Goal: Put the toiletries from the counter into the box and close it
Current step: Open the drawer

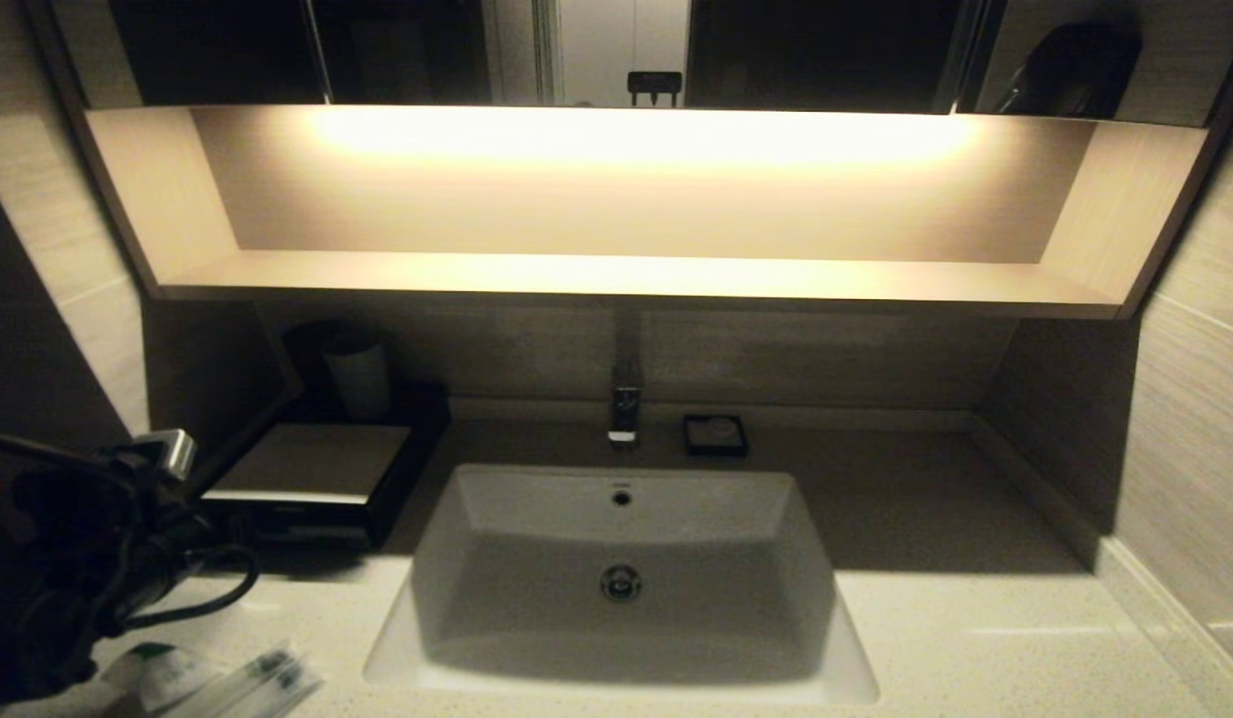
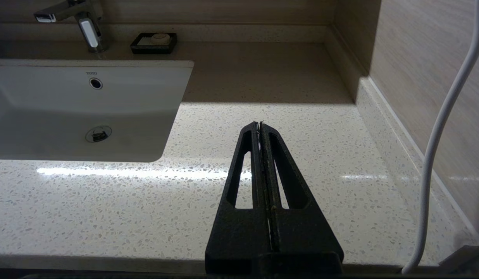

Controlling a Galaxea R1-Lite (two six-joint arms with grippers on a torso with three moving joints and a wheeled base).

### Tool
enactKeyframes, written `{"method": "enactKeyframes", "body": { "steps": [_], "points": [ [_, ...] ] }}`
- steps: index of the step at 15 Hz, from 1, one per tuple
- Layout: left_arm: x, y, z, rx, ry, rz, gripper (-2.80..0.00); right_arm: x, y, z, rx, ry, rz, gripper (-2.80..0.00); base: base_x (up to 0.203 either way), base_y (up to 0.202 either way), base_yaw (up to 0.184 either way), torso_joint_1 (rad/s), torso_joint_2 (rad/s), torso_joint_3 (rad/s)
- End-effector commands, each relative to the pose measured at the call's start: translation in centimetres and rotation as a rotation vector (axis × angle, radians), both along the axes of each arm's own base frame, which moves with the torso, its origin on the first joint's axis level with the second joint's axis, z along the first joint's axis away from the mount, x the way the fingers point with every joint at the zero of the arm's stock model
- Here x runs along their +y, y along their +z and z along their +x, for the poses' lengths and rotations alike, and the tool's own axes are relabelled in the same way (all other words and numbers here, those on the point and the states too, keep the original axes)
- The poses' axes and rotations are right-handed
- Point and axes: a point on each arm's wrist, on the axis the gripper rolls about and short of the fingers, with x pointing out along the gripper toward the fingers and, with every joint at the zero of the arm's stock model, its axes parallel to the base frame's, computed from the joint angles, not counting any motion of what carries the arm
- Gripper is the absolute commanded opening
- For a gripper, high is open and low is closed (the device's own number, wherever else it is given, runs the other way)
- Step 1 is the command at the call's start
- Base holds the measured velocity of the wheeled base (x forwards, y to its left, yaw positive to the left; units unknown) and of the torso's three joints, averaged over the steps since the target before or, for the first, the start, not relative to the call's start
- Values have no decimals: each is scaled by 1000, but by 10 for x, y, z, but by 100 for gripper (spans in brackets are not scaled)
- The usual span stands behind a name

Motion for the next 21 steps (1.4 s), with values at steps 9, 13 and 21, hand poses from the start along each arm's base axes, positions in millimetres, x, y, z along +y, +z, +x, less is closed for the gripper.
{"method": "enactKeyframes", "body": {
  "steps": [9, 13, 21],
  "points": [
    [-4, -6, 3, 7, -49, -44, -280, 0, 0, 0, 0, 0, 0, -280, 0, 0, 0, 0, 0, 0],
    [-4, -11, 4, 22, -54, -51, -280, 0, 0, 0, 0, 0, 0, -280, 0, 0, 0, 0, 0, 0],
    [-4, -16, 6, 25, -84, -76, -280, 0, 0, 0, 0, 0, 0, -280, 0, 0, 0, 0, 0, 0]
  ]
}}
